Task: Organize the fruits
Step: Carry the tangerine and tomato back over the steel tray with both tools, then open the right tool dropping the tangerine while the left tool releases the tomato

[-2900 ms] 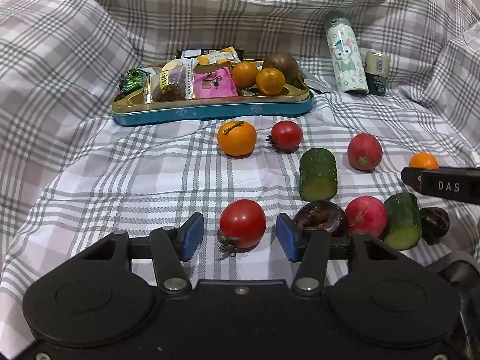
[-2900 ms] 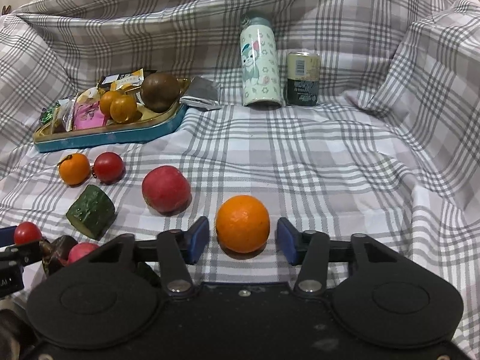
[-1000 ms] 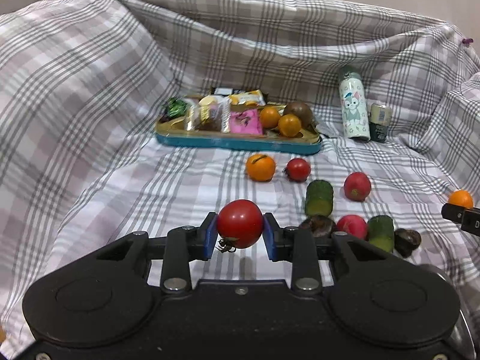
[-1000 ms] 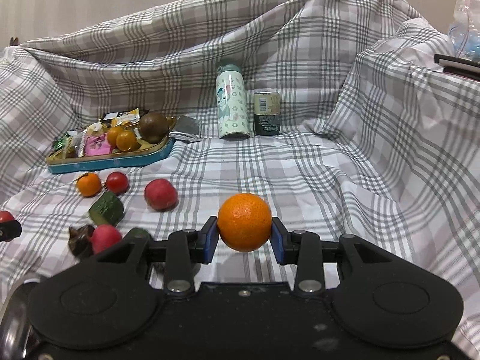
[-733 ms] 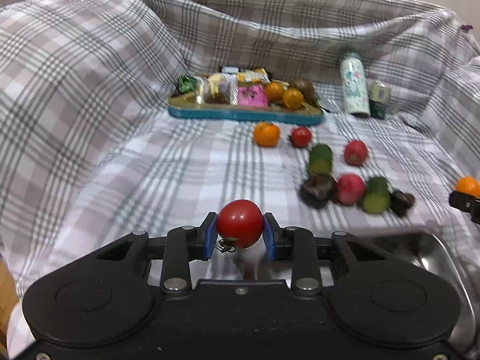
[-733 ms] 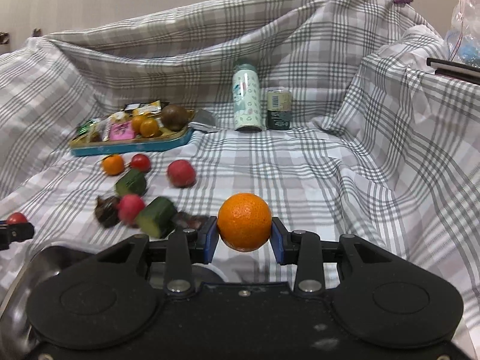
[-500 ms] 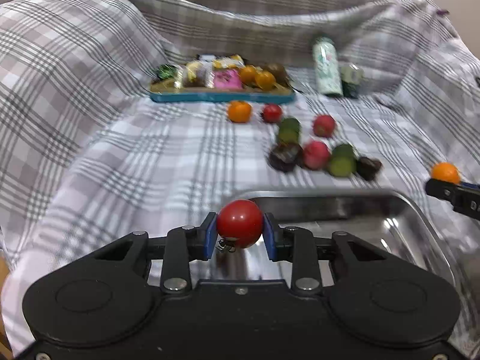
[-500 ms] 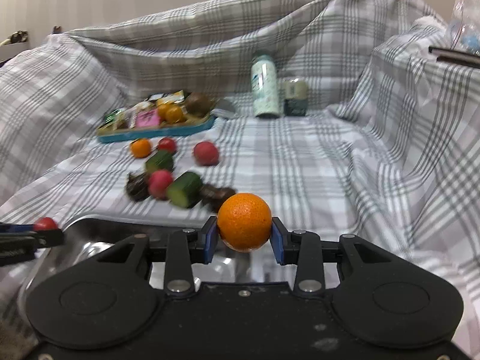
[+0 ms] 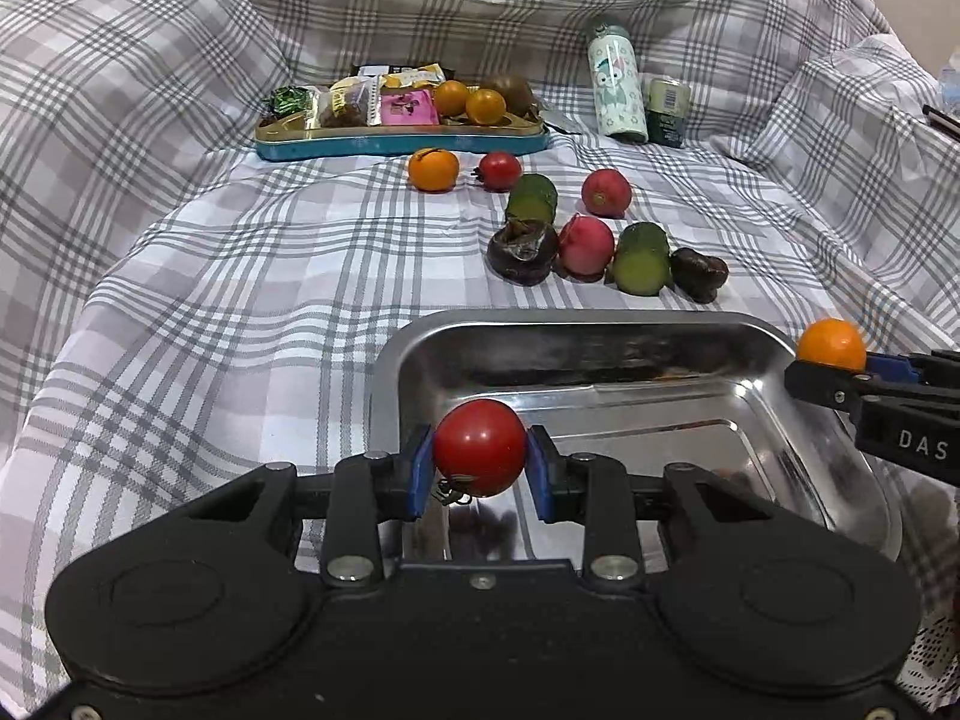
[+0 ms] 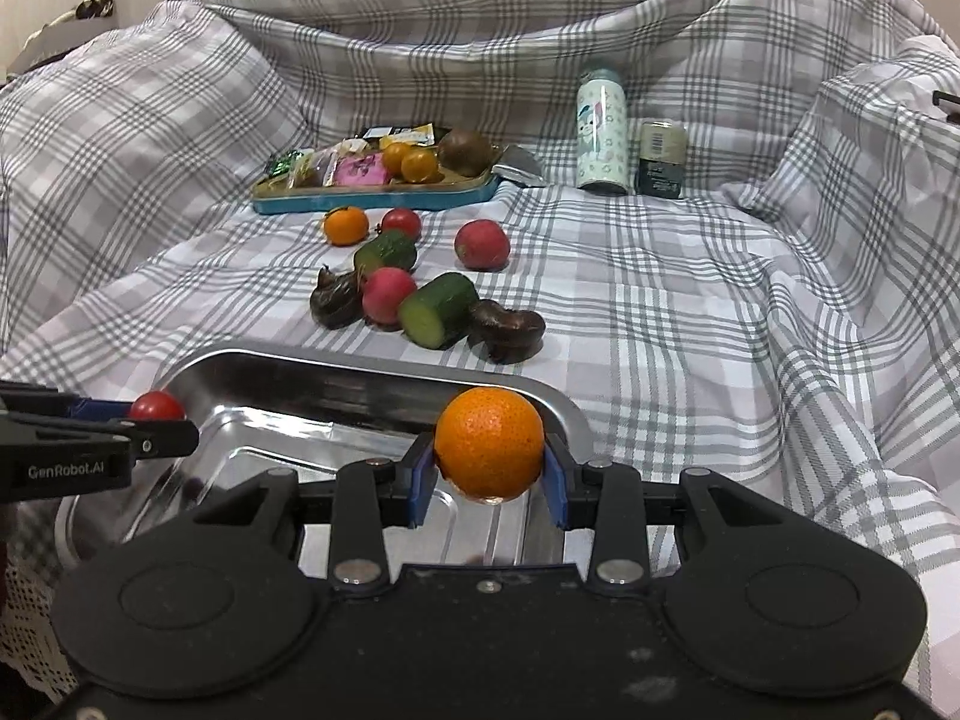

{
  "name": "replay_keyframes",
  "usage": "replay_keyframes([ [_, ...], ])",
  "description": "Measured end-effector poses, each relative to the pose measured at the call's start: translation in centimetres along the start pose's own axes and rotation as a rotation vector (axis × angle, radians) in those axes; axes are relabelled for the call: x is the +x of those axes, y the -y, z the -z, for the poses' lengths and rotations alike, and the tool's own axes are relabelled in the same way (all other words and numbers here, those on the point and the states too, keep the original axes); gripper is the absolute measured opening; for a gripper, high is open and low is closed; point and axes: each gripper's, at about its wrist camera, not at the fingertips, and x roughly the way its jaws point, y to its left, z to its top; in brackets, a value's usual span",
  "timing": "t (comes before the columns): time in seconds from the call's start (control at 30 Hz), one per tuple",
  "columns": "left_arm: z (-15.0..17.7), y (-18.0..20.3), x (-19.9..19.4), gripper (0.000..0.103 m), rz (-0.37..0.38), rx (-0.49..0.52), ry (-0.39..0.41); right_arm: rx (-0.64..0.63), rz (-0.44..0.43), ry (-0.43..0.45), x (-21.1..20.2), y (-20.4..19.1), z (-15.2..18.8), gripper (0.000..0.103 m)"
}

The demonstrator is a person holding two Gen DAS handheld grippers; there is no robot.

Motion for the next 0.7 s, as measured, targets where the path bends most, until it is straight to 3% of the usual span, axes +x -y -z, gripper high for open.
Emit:
replay_keyframes([
  [0.7,-0.06,0.26,-0.46,0.042,0.005,0.016,0.028,-0.019,0.000,0.020,-0.15,-0.07,-0.13,0.039],
])
